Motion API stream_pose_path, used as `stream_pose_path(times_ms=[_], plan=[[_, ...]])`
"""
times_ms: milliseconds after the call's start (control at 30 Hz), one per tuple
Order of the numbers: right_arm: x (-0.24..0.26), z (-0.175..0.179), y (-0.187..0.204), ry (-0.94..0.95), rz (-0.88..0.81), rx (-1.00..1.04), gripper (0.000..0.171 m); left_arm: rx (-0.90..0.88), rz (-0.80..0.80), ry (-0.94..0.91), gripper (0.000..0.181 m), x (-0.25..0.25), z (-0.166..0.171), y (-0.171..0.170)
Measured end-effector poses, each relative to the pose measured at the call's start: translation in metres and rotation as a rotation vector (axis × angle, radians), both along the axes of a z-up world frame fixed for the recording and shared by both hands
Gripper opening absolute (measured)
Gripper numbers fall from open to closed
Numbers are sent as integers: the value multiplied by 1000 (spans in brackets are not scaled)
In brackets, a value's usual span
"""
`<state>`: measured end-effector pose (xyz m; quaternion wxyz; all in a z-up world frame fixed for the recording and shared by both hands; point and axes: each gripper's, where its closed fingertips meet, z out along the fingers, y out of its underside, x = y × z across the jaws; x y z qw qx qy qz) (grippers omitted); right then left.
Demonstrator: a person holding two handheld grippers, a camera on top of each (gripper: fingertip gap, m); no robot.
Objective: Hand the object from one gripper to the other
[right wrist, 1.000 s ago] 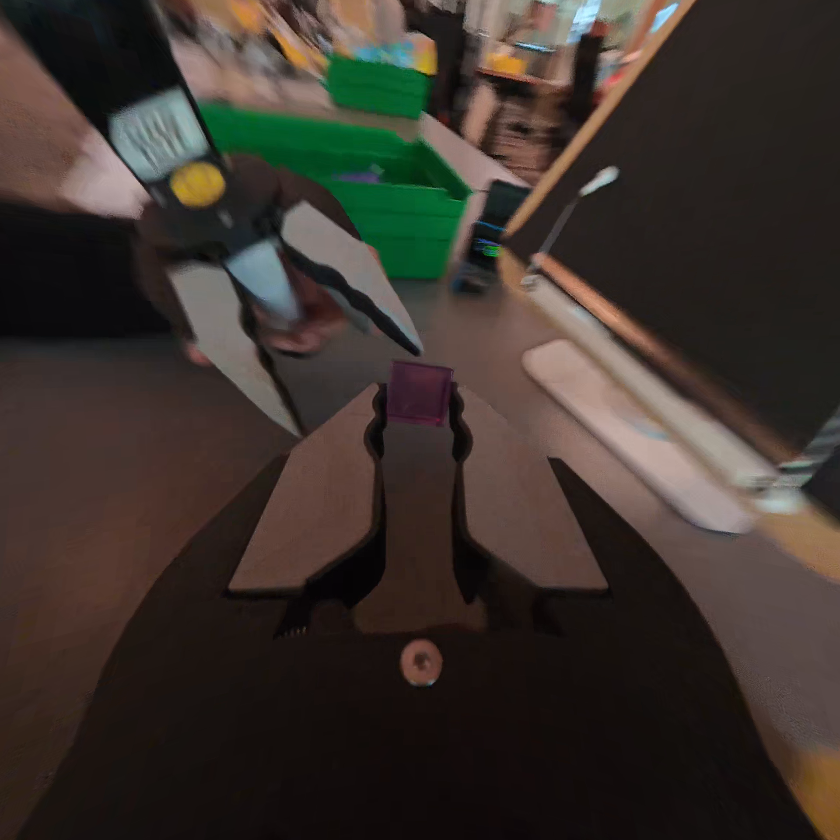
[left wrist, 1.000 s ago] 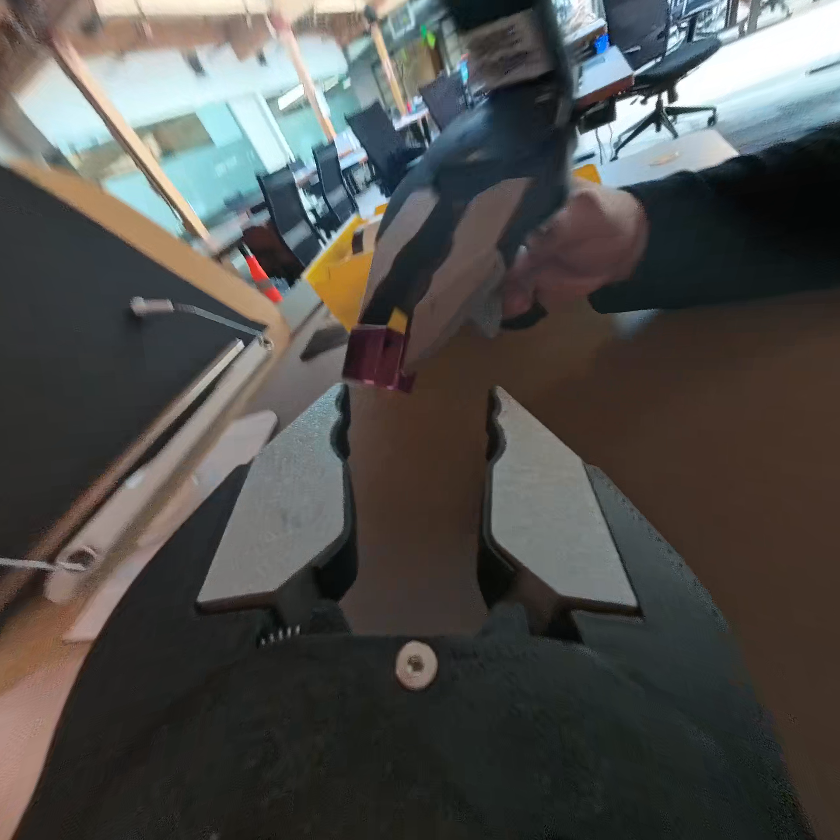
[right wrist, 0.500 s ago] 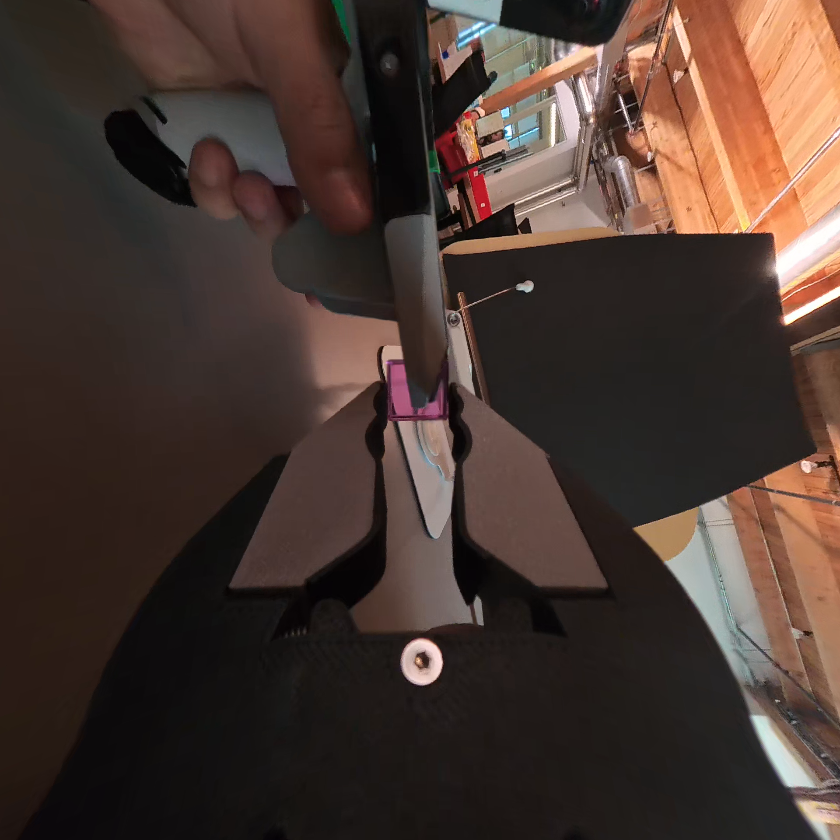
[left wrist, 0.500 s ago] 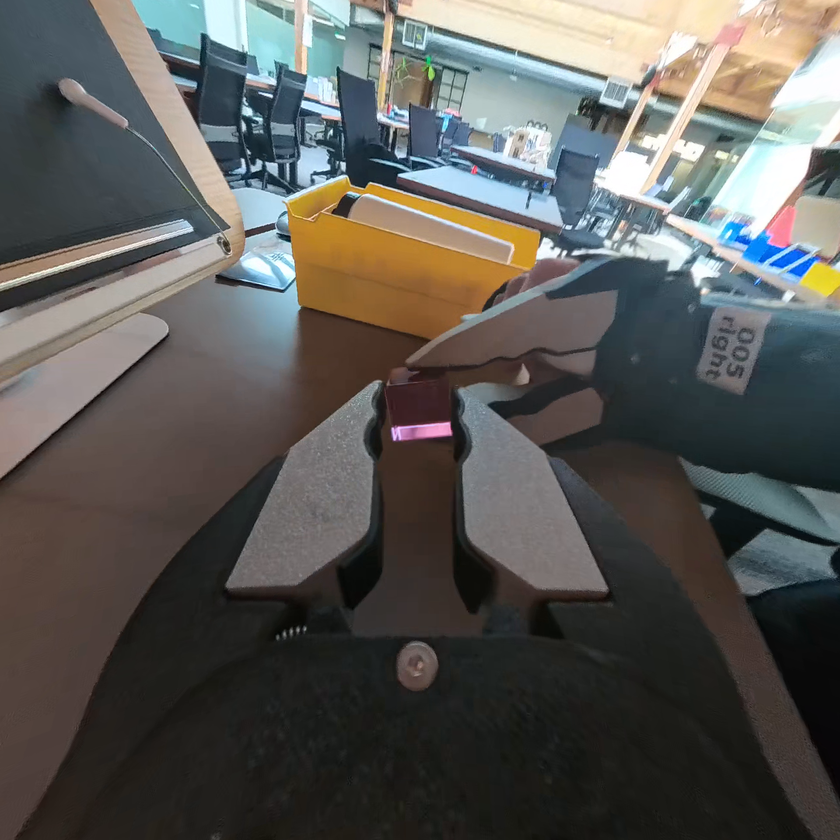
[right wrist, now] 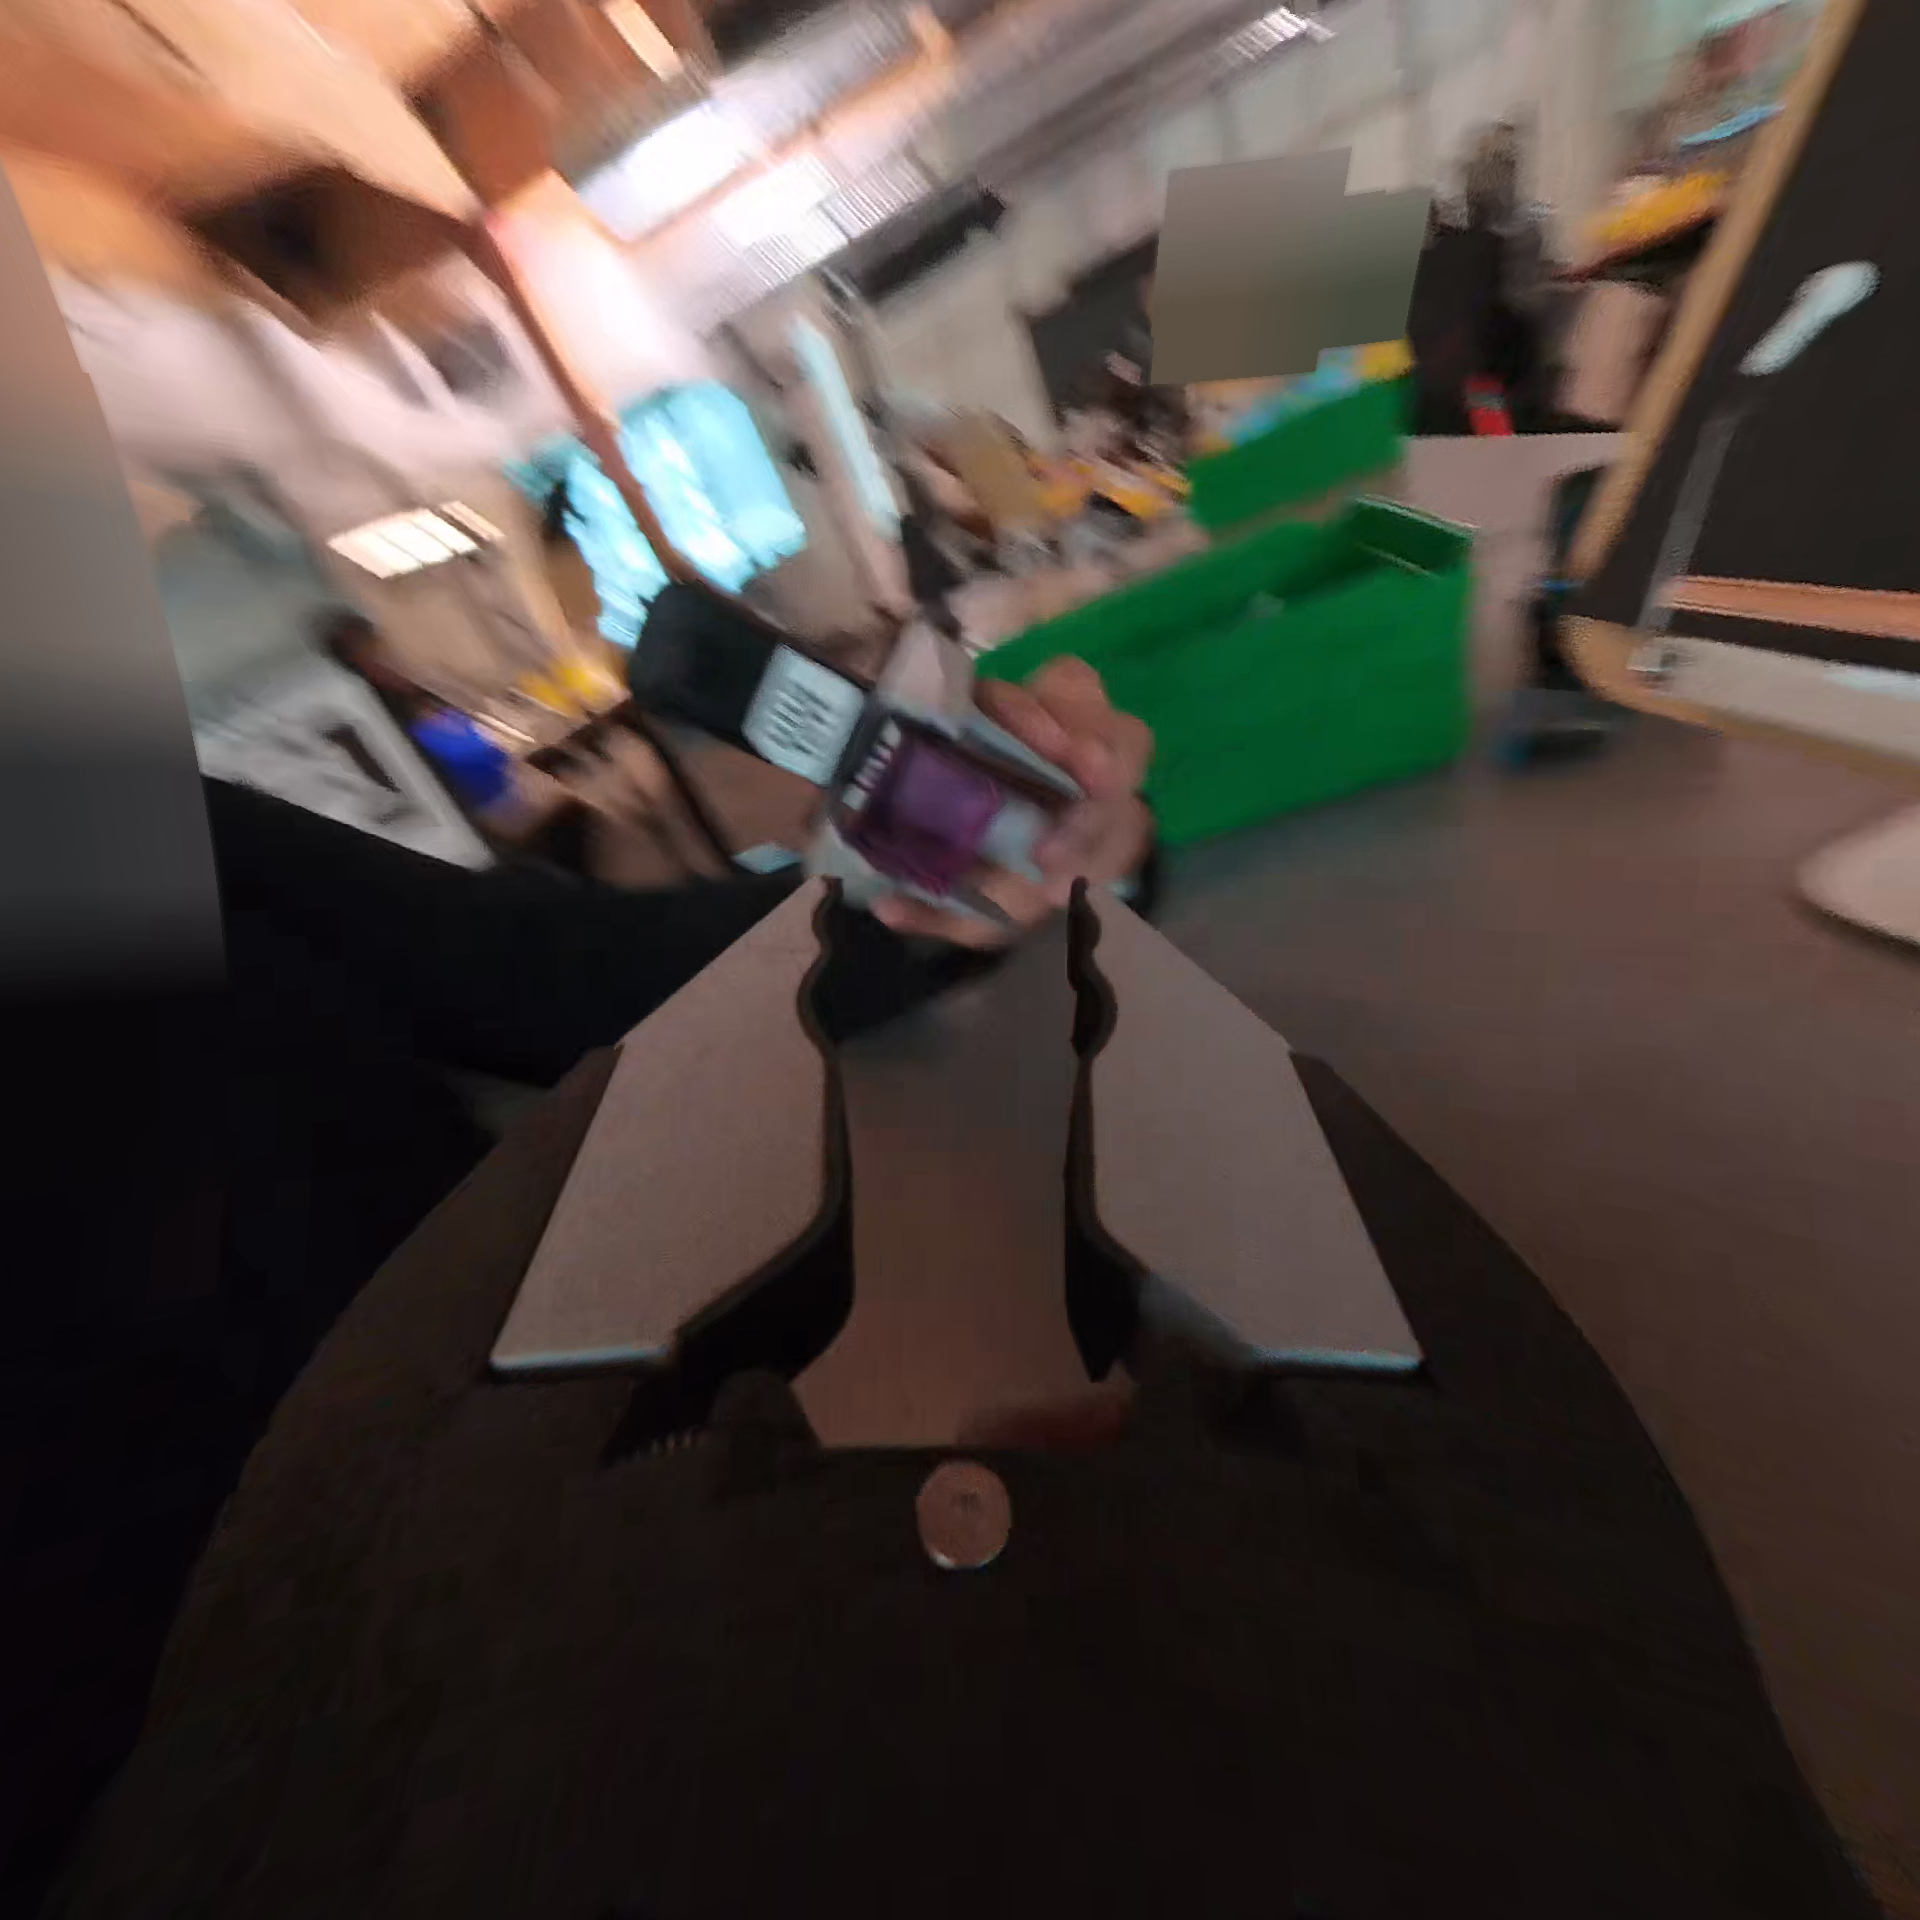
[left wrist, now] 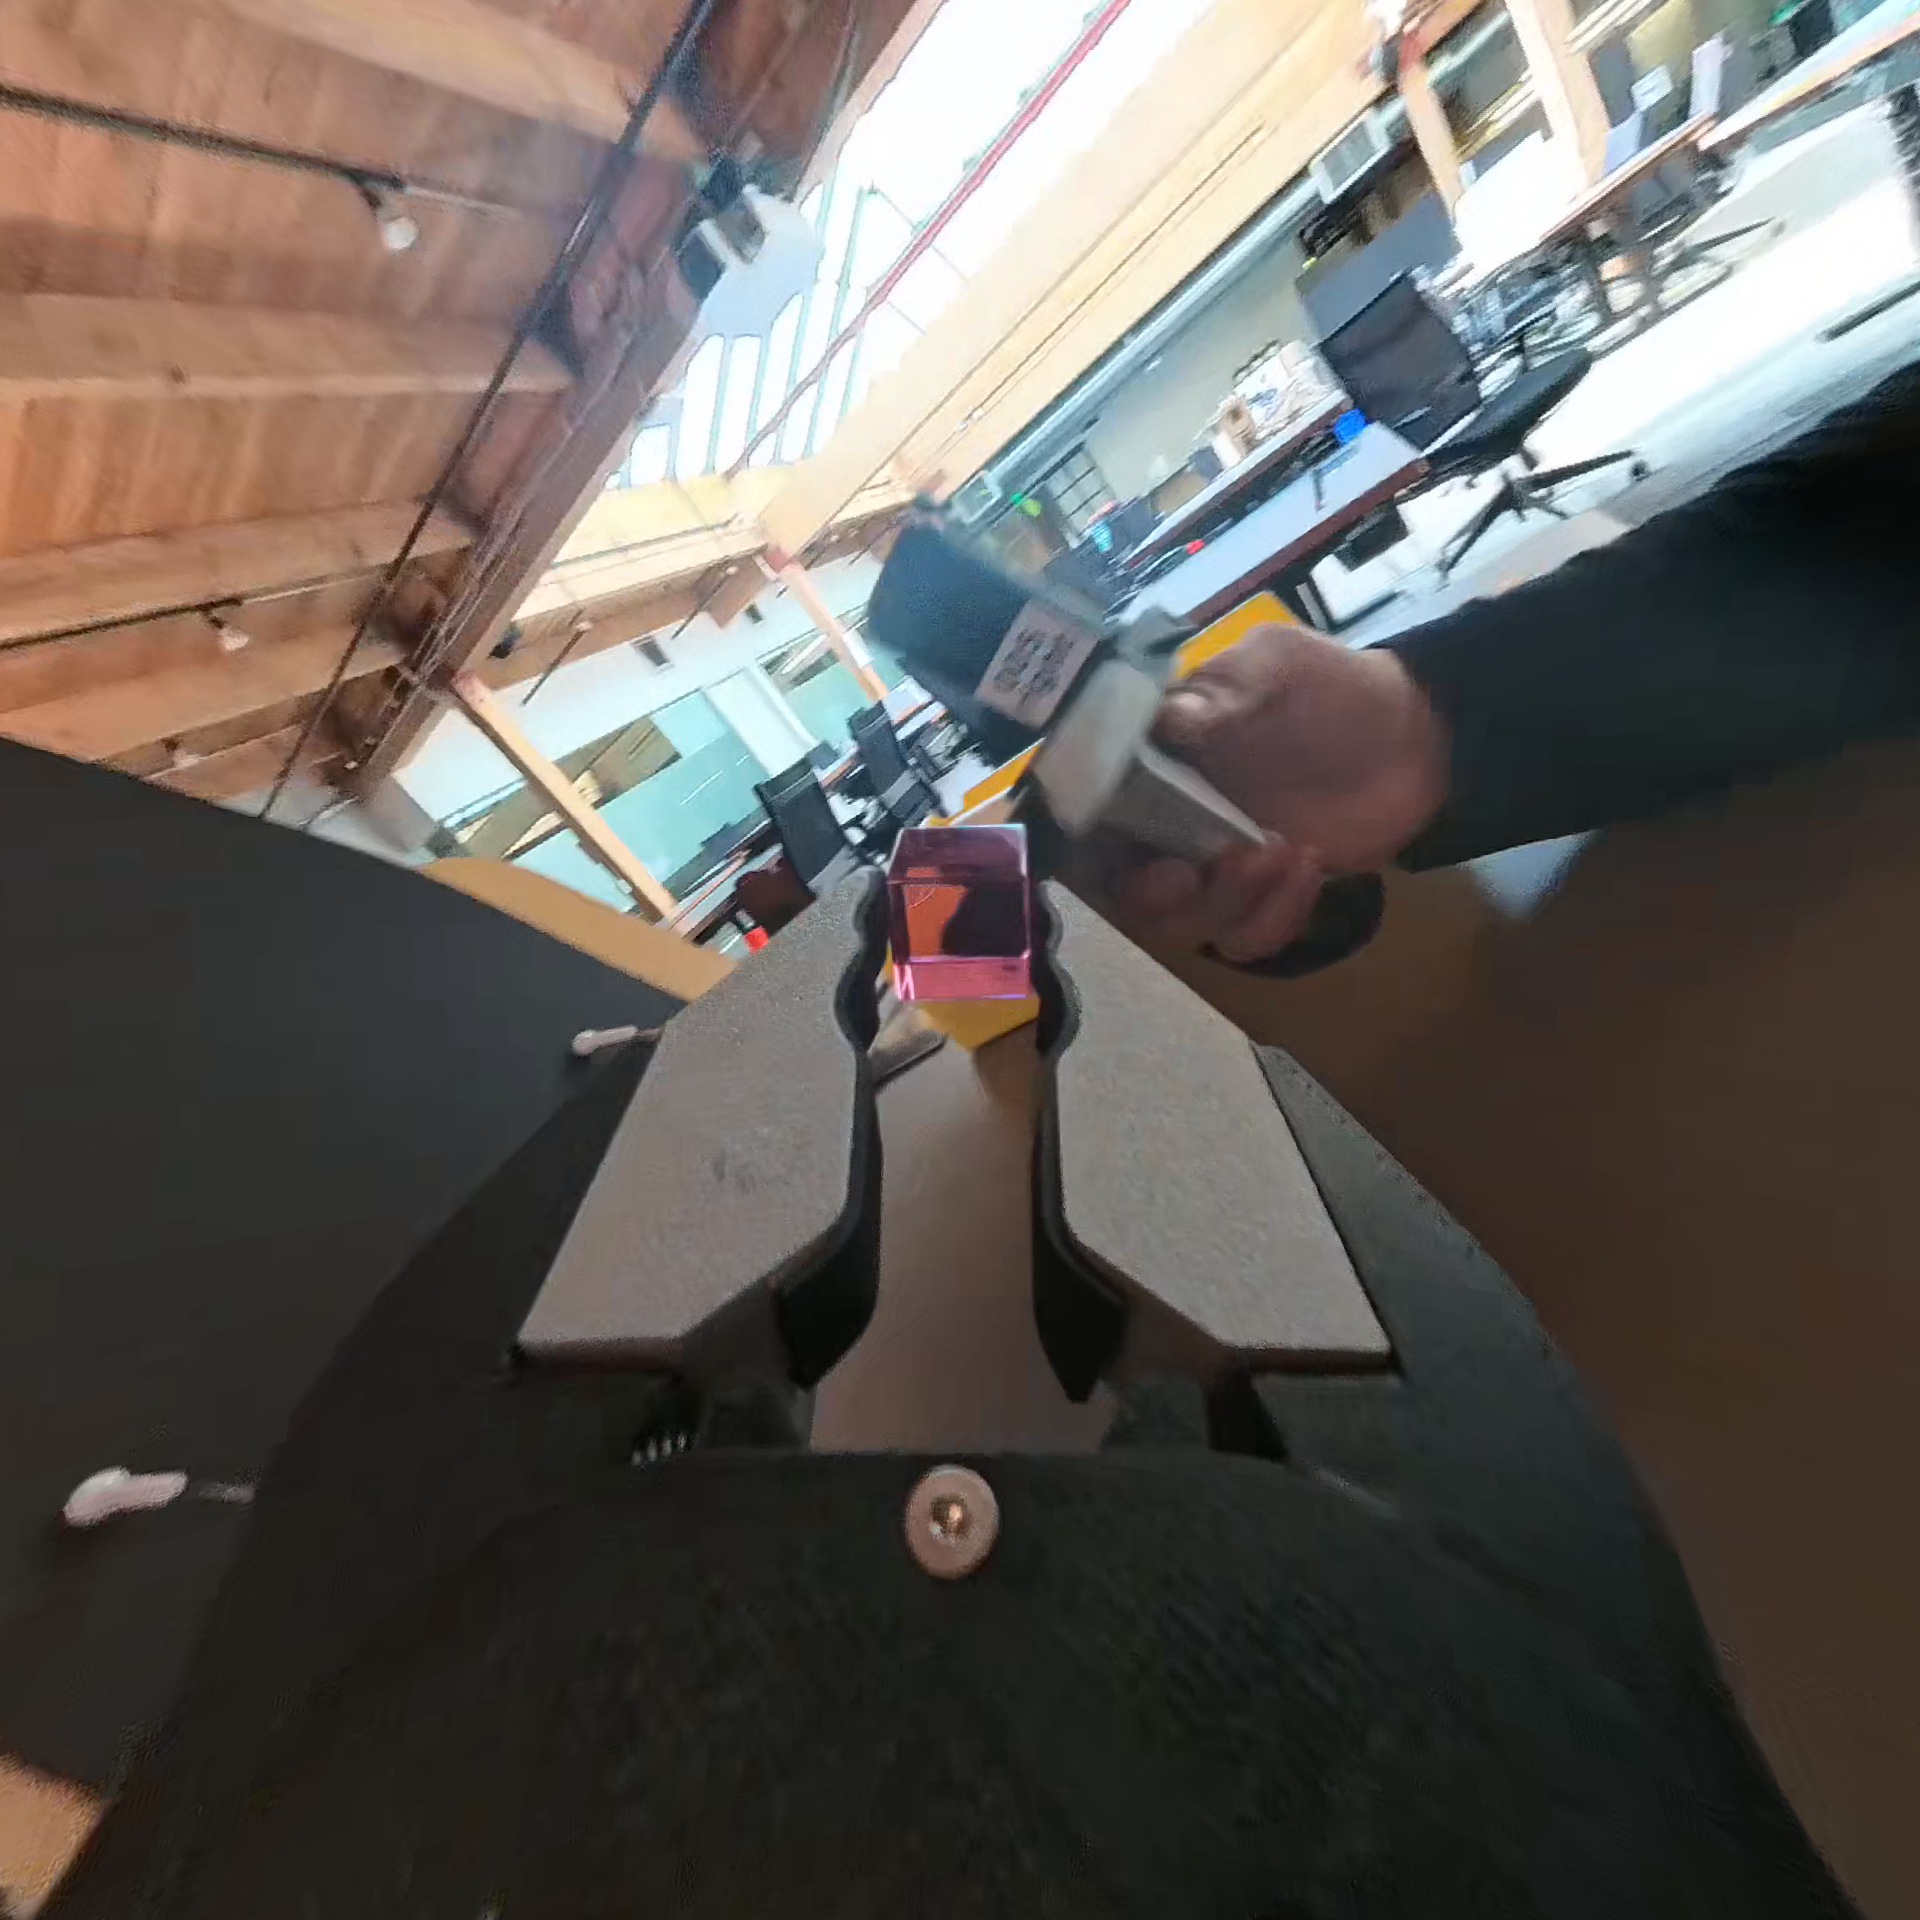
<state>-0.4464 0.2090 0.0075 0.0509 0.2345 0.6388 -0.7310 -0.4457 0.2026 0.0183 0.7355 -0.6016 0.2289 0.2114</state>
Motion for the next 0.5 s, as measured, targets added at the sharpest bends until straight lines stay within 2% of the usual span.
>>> stream_pose_path(times_ms=[67,233,267,367,433,500], plan=[[7,12,2,-74,90,-128,41,13,-36,11,25,11,2,1],[15,2,-12,-159,192,-140,41,-24,70,157,24,12,-10,11],[9,-4,-12,-166,154,-118,26,-33,100,202,24,11,-13,13],[-4,-17,-7,-176,76,-55,24,-103,182,231,24,0,-25,18],[-18,-25,1,-117,-59,43,24,-152,241,155,24,-14,-35,22],[-34,-33,14,-12,-241,196,24,-200,300,-5,32,-32,-42,25]])
